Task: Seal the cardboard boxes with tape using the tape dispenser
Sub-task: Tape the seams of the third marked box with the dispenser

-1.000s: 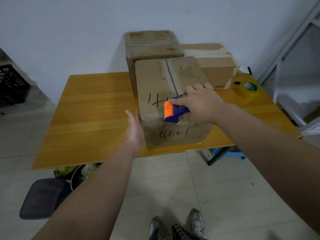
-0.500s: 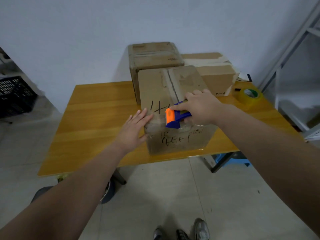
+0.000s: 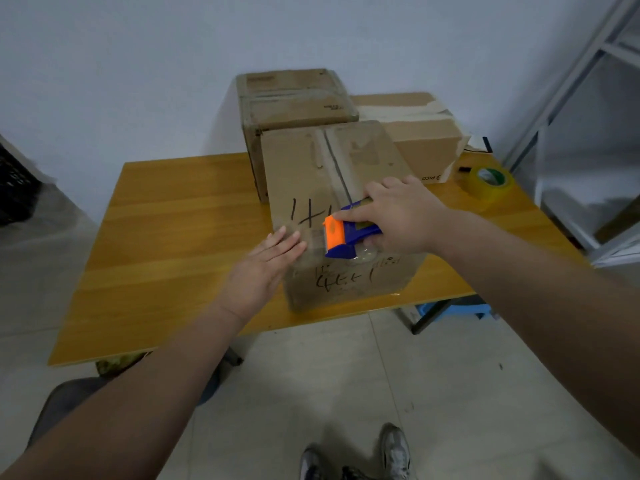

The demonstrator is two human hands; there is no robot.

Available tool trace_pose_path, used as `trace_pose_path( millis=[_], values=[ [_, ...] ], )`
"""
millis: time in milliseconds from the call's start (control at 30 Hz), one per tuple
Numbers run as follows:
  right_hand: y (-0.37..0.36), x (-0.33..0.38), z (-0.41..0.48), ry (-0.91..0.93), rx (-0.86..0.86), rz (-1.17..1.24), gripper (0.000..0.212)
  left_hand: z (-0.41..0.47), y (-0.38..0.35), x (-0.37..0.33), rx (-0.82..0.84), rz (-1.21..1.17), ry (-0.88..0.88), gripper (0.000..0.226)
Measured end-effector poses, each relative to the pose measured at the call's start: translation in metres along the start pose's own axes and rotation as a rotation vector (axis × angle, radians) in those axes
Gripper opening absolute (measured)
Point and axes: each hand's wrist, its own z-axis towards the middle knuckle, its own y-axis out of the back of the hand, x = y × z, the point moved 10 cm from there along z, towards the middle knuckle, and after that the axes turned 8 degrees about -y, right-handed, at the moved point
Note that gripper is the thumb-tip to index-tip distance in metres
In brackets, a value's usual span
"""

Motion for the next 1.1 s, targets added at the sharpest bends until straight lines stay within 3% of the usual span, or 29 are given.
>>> trace_pose_path(
  millis=[167, 233, 300, 400, 633, 733, 867, 1100],
  values=[
    [0.002, 0.002, -0.004, 0.015, -0.011, -0.045, 0.063, 0.008, 0.005, -0.006, 0.042, 0.087, -0.059, 0.041],
    [0.001, 0.003, -0.006, 0.041, -0.004, -0.080, 0.065, 0.006, -0.007, -0.005, 0.195, 0.161, 0.002, 0.058],
    [0.001, 0.005, -0.006, 0.077, 0.016, -0.113, 0.067, 0.006, -0.013, -0.004, 0.247, 0.296, 0.104, 0.070],
    [0.000, 0.007, 0.000, 0.115, 0.061, -0.160, 0.071, 0.021, -0.019, -0.011, 0.261, 0.454, 0.199, 0.066],
    [0.008, 0.011, -0.010, 0.162, -0.023, -0.159, 0.072, 0.017, -0.029, -0.005, 0.347, 0.375, 0.332, 0.054],
    [0.015, -0.031, -0.022, 0.167, -0.075, -0.183, 0.073, 0.016, -0.027, -0.001, 0.376, 0.391, 0.368, 0.053],
    [-0.006, -0.105, -0.051, 0.061, -0.023, -0.204, 0.073, 0.017, -0.027, -0.004, 0.379, 0.423, 0.401, 0.053],
    [-0.017, -0.102, -0.044, 0.066, -0.035, -0.221, 0.070, 0.021, -0.024, -0.013, 0.332, 0.450, 0.522, 0.053]
  ],
)
